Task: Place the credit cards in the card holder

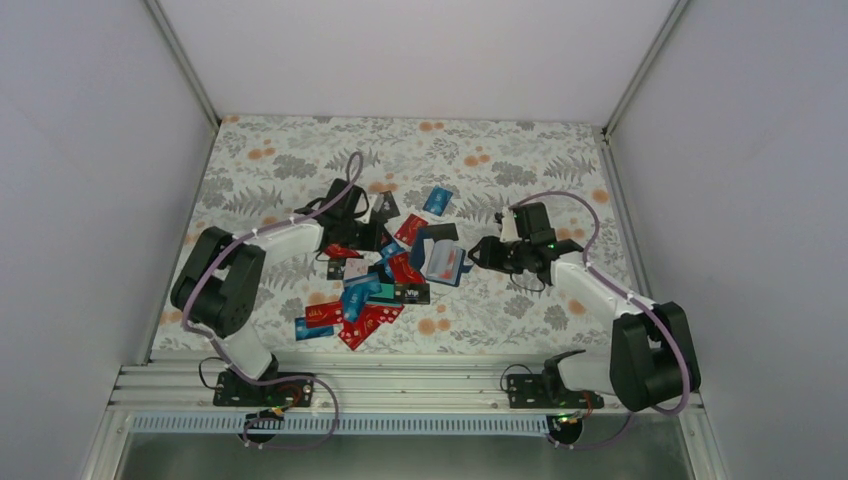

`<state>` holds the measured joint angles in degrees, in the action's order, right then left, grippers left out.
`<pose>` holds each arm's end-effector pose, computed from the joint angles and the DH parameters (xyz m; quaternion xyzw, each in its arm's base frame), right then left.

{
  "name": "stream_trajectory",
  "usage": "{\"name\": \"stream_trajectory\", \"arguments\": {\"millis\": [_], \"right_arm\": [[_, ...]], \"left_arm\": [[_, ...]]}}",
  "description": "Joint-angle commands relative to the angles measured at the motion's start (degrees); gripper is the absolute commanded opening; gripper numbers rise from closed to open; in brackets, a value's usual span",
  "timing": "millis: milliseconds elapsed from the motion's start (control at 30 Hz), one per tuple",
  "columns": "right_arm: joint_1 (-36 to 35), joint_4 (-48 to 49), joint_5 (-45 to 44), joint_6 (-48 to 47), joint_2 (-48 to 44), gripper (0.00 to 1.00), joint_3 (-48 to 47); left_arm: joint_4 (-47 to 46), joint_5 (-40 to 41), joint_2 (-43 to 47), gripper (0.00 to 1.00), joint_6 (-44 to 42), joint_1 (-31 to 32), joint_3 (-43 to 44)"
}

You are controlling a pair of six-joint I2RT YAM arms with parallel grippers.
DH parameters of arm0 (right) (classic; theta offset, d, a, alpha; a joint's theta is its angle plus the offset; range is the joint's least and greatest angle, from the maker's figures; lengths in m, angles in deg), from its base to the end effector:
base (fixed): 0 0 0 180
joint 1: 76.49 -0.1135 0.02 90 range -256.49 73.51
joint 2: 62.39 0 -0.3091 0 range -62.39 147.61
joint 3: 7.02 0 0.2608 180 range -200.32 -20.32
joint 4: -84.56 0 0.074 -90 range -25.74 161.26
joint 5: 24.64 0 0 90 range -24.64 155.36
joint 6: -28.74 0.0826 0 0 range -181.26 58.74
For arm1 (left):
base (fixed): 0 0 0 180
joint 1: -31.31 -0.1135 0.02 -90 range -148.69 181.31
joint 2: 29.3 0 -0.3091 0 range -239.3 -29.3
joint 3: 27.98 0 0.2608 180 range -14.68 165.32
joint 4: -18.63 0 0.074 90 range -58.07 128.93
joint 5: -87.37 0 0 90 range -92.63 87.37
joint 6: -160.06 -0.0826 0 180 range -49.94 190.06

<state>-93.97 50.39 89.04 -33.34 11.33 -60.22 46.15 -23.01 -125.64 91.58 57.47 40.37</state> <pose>0.2419 0.1110 0.1967 0.0229 0.9344 0.2949 0.1984 0.3196 -0.1890 0.1735 0.0905 0.9371 -0.2725 0.1986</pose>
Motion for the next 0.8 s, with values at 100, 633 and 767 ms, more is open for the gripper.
{"name": "stream_trajectory", "arguments": {"millis": [100, 633, 767], "right_arm": [[0.4, 2.1, -1.3, 0.3, 2.8, 0.41, 1.9], [0.4, 5.4, -0.9, 1.0, 7.4, 0.27, 1.3], [0.4, 5.7, -1.4, 1.0, 7.9, 0.24, 1.3]], "left_arm": [[-4.6, -9.6, -4.0, 0.32, -2.2, 1.3, 3.0], [-2.5, -9.3, -7.7, 0.30, -0.5, 9.2, 9.8], [-2.2, -9.0, -8.2, 0.30, 0.0, 10.1, 10.7]]}}
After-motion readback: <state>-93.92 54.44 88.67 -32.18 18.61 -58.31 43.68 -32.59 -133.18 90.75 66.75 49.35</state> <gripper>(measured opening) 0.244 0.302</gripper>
